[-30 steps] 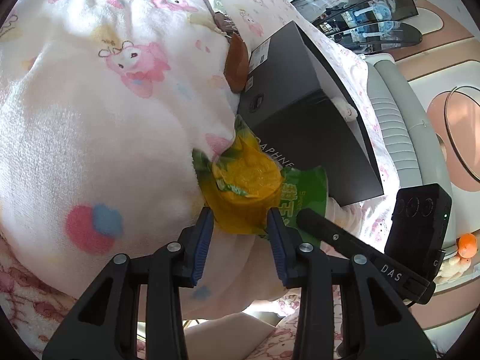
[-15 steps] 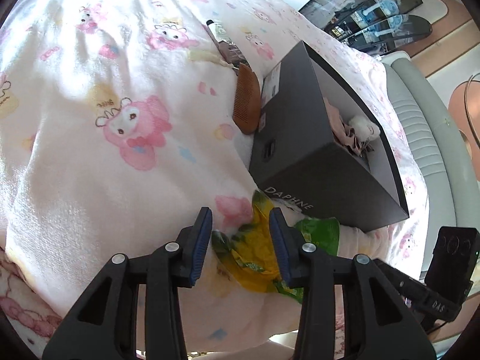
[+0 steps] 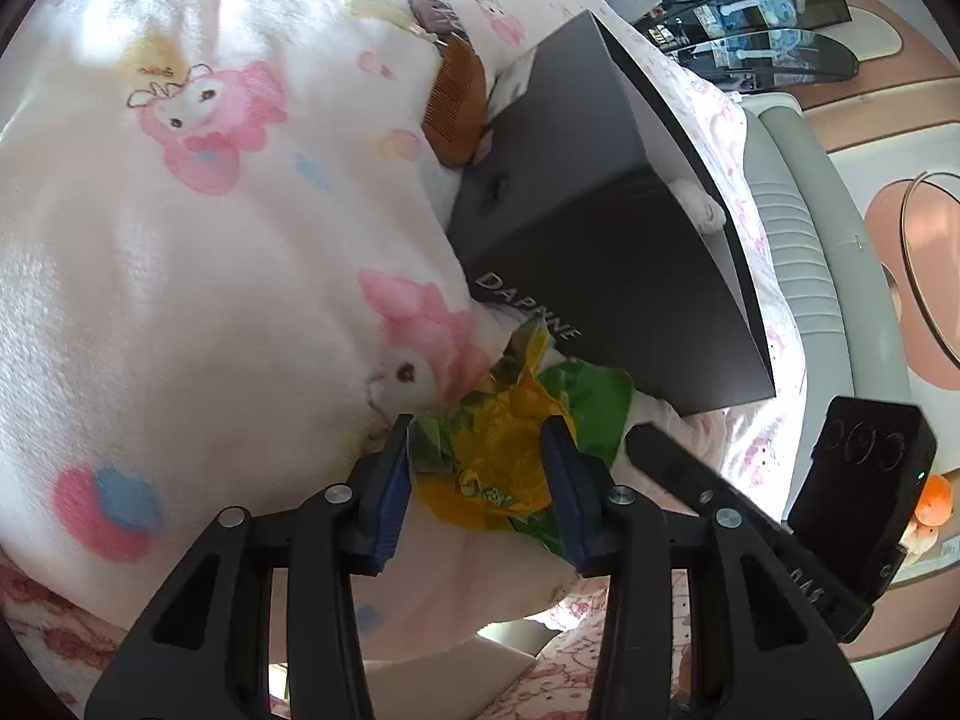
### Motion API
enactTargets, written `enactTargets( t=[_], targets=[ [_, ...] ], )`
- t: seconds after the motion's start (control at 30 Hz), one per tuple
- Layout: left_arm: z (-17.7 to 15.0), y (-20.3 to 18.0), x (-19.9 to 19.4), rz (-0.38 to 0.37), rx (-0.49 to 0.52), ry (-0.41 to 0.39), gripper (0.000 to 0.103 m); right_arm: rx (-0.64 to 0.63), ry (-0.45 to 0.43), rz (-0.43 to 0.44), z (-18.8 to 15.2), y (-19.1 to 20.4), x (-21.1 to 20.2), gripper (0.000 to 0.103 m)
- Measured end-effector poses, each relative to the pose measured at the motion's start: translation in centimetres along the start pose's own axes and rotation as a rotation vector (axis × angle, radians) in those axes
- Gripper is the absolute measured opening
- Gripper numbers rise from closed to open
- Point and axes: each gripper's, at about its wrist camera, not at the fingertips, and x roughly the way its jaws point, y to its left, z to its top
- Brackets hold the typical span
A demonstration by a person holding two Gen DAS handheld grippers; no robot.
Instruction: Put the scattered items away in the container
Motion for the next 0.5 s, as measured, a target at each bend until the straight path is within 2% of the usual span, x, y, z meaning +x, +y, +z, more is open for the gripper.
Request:
enactTargets(
  t=[0.07,0.13,0.2,0.33,0.5],
  targets=[
    [-0.2,-0.5,-0.1,-0.012,0.008,-0.006,0.048,-0.016,-0.032,0.011,0.3,0.3,-1.3,0.003],
    [-0.1,-0.5,-0.4,0.005,0.007,-0.028,0.048,-0.022,-0.034,-0.007,0.4,0.0,-1.9,0.003],
    [0.0,0.0,-0.7,0.032,-0.012,-0.039,0.048,0.015,0.008,-0.002,0.1,-1.0,-1.1,0.003],
    [0.0,0.8,-1.4,0.034,-0.031,-0.060,0.048,0.130,0.125,0.028,-1.2,-3.4,1.2,0.004],
    [-0.5,1.4,-0.2,0.019,-0.050,-0.024,0.048,0.197,0.167,0.155,-1.8,-4.1,3.8,0.005]
  ],
)
